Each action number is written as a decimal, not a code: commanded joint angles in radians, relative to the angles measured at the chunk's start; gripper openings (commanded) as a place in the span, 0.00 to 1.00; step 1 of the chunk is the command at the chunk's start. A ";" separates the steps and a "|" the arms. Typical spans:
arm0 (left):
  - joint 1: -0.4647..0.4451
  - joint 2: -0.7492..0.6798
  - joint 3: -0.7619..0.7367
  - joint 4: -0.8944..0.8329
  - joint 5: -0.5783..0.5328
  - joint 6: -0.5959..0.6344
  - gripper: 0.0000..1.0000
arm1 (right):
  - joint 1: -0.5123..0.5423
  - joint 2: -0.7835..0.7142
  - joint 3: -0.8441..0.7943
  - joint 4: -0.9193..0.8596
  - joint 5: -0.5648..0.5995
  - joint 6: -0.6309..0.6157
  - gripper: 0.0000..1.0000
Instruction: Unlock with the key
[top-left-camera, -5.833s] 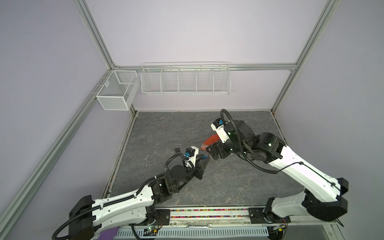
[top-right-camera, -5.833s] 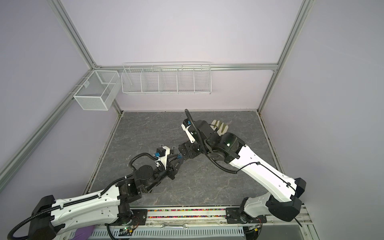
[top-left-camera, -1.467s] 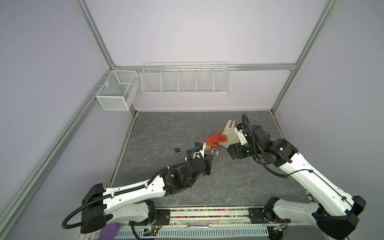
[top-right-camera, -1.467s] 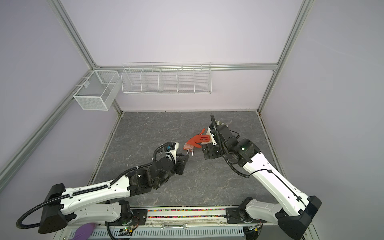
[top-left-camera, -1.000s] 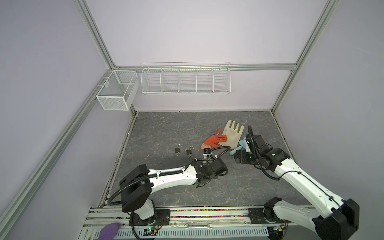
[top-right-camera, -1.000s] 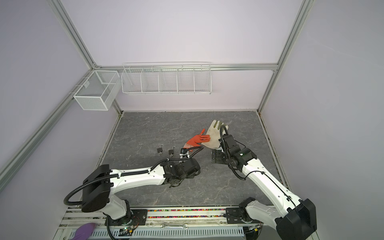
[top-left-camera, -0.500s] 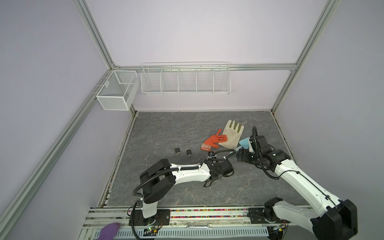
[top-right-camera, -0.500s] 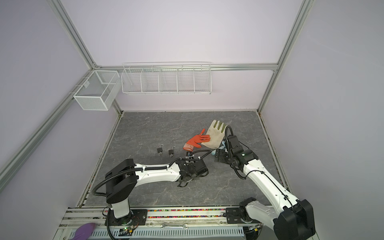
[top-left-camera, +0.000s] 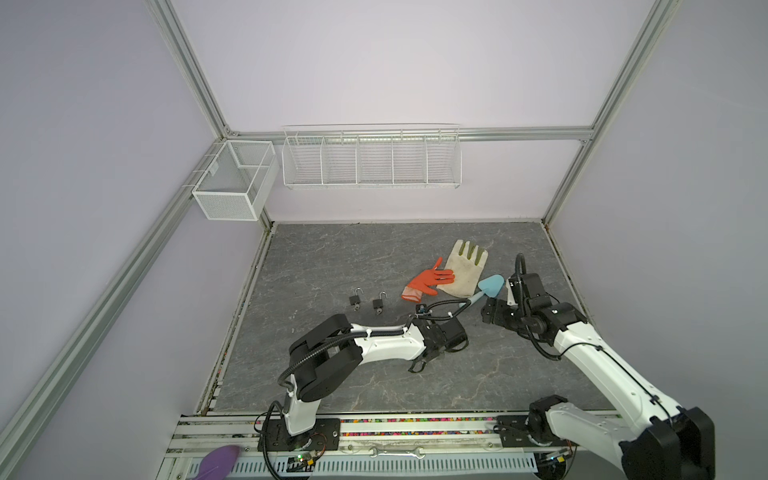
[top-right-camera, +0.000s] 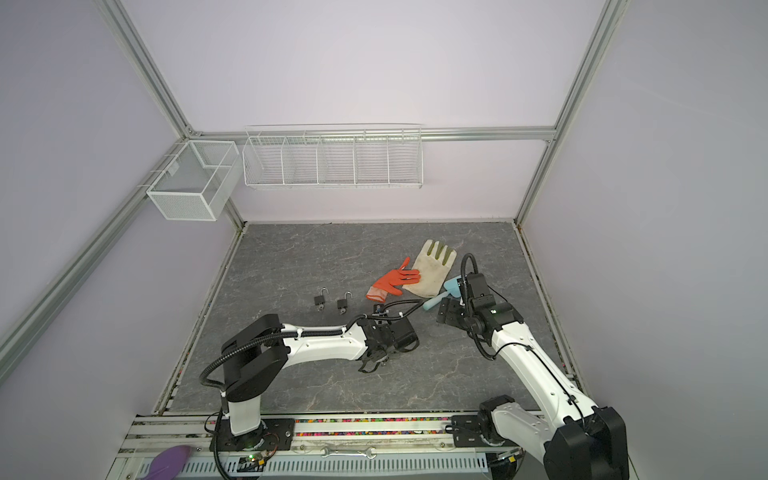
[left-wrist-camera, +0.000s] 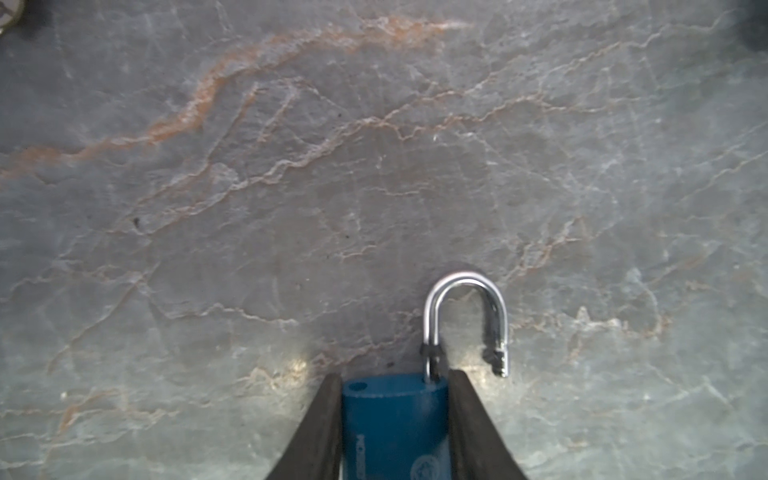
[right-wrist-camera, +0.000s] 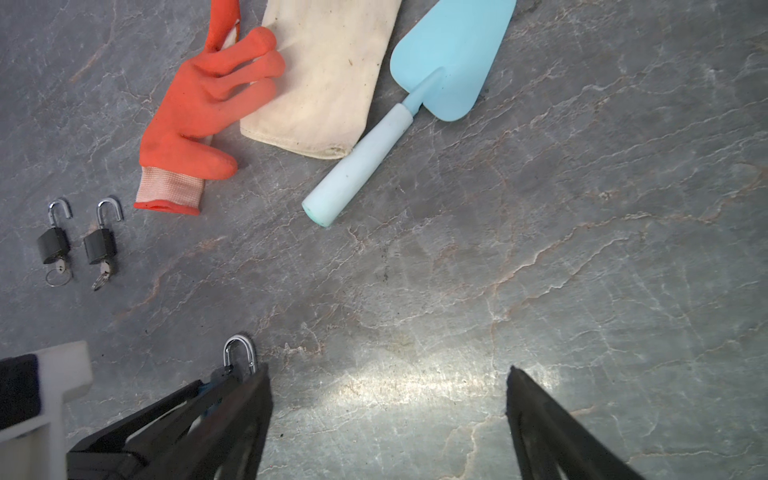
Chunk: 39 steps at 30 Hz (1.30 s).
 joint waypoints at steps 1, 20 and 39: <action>0.006 0.012 0.019 -0.011 0.004 -0.019 0.13 | -0.015 -0.011 -0.015 0.011 -0.013 0.003 0.89; 0.088 -0.295 -0.039 -0.007 -0.021 0.007 0.82 | -0.140 -0.136 0.018 -0.010 0.235 -0.005 0.89; 1.025 -0.865 -0.583 0.462 -0.378 0.685 1.00 | -0.217 0.165 -0.264 0.904 0.627 -0.267 0.89</action>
